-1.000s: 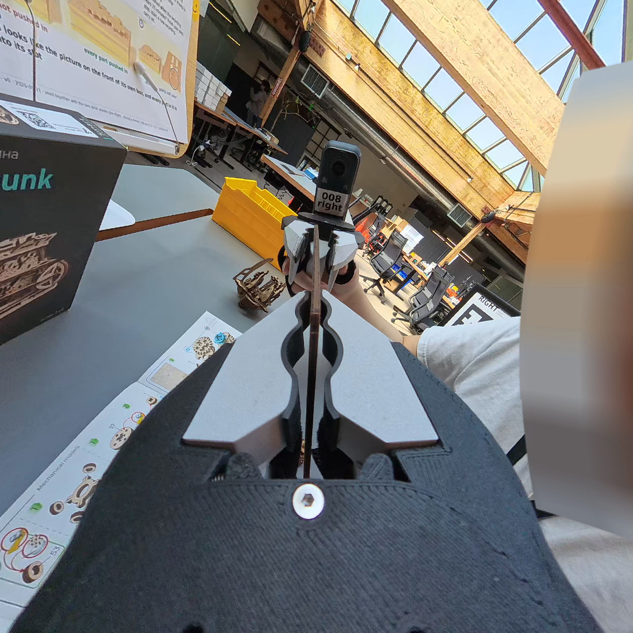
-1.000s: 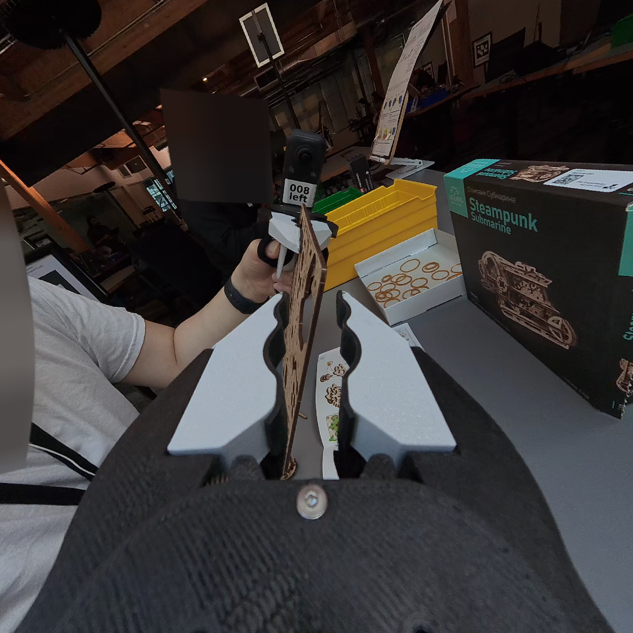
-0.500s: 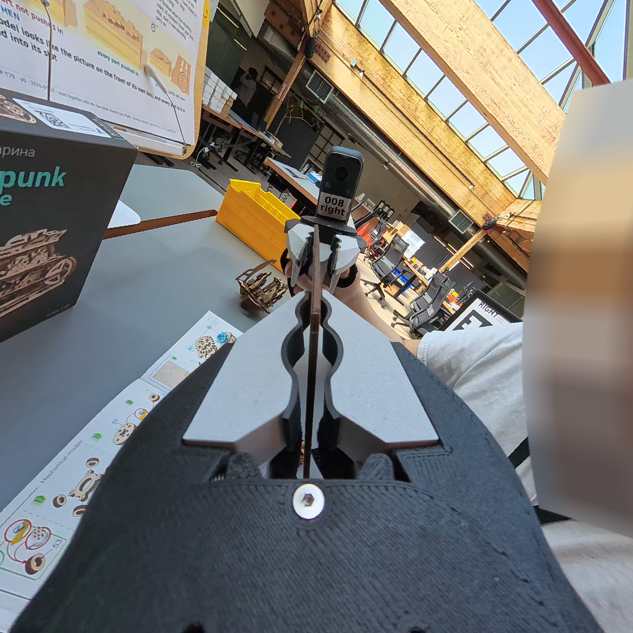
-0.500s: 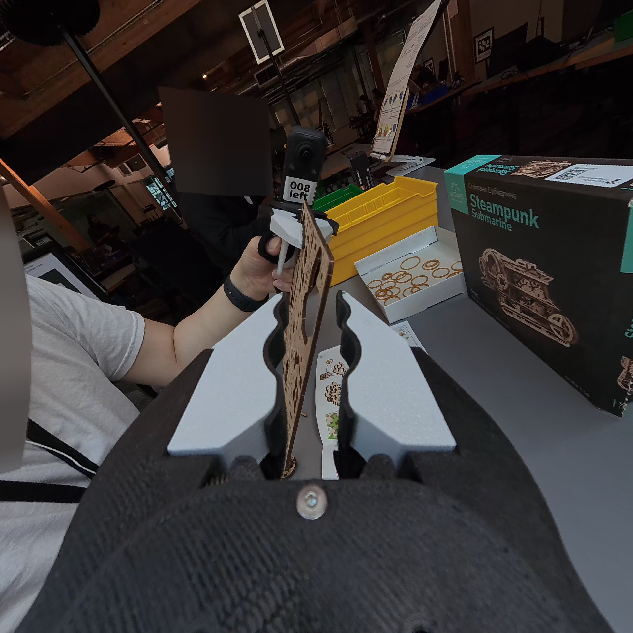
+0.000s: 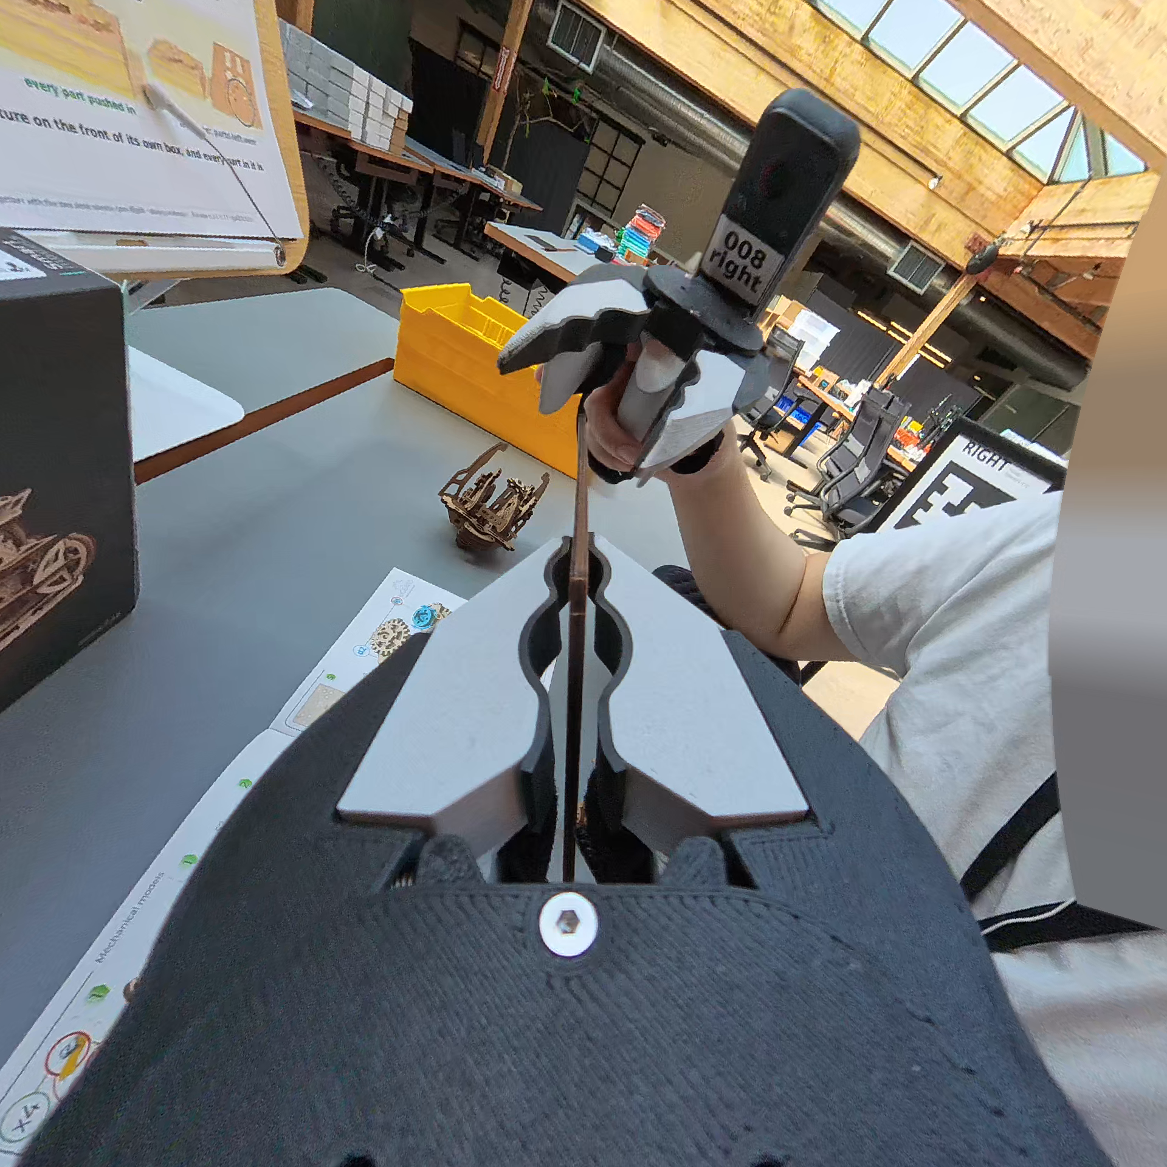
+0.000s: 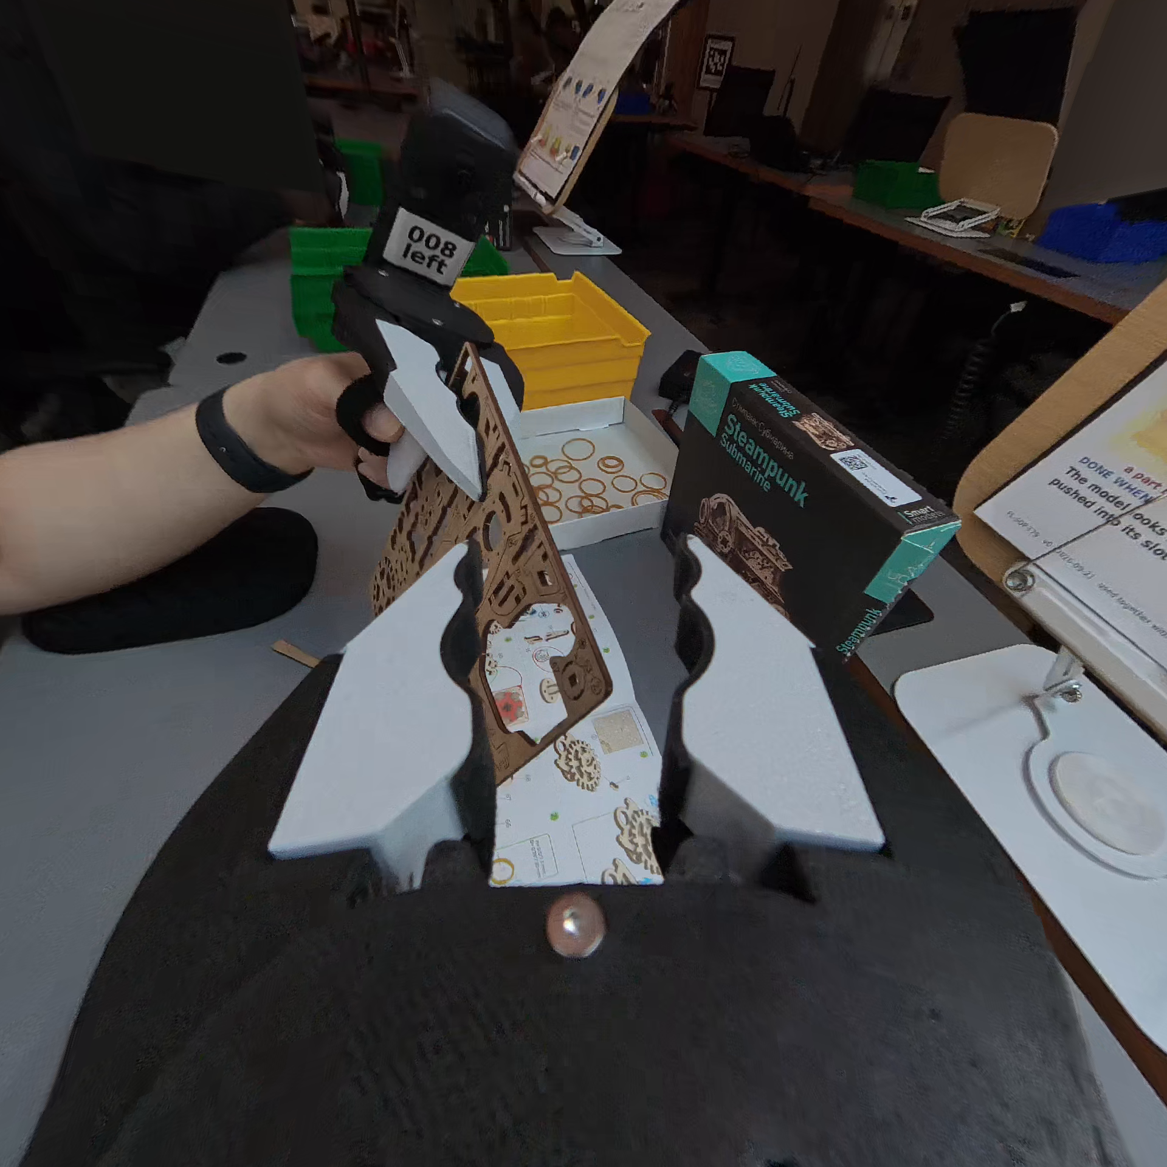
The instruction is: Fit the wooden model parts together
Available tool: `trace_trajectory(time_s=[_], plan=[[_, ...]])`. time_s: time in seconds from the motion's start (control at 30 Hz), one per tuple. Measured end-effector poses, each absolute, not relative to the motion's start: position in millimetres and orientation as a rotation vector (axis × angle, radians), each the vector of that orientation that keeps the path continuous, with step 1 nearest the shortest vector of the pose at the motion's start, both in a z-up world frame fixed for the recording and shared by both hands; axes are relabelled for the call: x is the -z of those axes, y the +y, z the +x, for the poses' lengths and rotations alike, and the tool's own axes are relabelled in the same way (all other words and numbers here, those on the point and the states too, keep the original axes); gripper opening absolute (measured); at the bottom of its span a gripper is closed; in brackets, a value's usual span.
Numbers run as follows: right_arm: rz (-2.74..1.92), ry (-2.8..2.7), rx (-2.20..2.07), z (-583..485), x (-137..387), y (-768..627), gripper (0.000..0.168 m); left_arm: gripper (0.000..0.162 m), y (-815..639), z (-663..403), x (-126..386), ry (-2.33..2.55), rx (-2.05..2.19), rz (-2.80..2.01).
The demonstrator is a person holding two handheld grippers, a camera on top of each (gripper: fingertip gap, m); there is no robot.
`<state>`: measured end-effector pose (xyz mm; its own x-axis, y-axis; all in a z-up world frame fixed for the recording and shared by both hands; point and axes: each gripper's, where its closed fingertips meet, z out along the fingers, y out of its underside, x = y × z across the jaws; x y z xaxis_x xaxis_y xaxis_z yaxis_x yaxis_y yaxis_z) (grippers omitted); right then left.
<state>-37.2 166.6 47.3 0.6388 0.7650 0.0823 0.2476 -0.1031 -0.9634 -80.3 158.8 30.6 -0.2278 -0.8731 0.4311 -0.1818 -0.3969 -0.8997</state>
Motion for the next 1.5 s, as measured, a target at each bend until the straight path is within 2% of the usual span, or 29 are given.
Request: trace_trajectory(time_s=[0.2, 0.23, 0.3, 0.43, 0.77, 1.07, 1.5], plan=[[-1.699, -1.025, -0.352, -57, -33, 155, 0.053, 0.000, 140, -67, -28, 1.383, 1.573, -1.464], [-1.703, -1.049, -0.351, -60, -31, 152, 0.049, 0.000, 136, -66, -28, 1.404, 1.556, -1.457], [-1.731, -1.128, -0.380, -66, -21, 144, 0.026, 0.000, 131, -65, -27, 1.448, 1.514, -1.435], [-1.760, -1.178, -0.405, -69, -12, 138, 0.017, 0.001, 127, -64, -22, 1.511, 1.425, -1.425], [-1.777, -1.202, -0.382, -68, -10, 136, 0.014, 0.001, 125, -61, -21, 1.545, 1.336, -1.367], [-1.811, -1.294, -0.162, -52, -15, 124, 0.009, 0.003, 113, -47, -27, 1.499, 1.407, -1.243], [-1.849, -1.262, -0.407, -53, -5, 124, 0.009, 0.001, 114, -46, -18, 1.519, 1.428, -1.290]])
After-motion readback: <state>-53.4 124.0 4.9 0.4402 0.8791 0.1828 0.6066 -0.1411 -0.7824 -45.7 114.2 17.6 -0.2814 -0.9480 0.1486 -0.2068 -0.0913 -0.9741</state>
